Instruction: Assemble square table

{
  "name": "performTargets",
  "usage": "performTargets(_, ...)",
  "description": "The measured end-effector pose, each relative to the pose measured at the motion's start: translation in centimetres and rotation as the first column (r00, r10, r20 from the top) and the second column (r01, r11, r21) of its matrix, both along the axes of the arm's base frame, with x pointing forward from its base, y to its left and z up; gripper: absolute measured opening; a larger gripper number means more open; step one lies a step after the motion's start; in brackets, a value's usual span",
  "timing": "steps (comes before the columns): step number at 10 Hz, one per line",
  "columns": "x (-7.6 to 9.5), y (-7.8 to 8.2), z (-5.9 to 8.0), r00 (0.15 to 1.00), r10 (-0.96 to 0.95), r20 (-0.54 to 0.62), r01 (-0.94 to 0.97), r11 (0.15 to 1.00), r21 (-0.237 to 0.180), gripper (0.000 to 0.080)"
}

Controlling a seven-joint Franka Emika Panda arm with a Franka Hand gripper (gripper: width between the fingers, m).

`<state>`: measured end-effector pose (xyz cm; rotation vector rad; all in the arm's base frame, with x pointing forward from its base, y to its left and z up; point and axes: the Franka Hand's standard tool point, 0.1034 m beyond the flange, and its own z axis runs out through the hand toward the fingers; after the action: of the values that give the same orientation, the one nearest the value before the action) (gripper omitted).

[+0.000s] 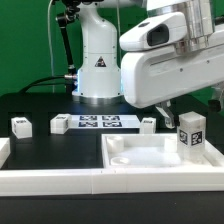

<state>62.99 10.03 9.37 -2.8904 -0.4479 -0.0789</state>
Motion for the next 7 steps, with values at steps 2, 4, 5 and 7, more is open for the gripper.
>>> performTargets(2, -0.01, -0.09, -0.11, 1.000, 0.005, 0.000, -0.005, 1.000, 0.000, 0.0649)
performTargets(4, -0.02, -0.10, -0.13, 1.000, 0.005, 0.000, -0.005, 1.000, 0.000, 0.0649)
performTargets(5, 0.03, -0.12, -0.10, 1.000, -0.010, -0.003, 0.010, 1.000, -0.002, 0.0649)
performTargets(7, 0.16, 0.38, -0.12, 0.997, -0.076, -0.008, 0.076, 0.997, -0.009, 0.0649)
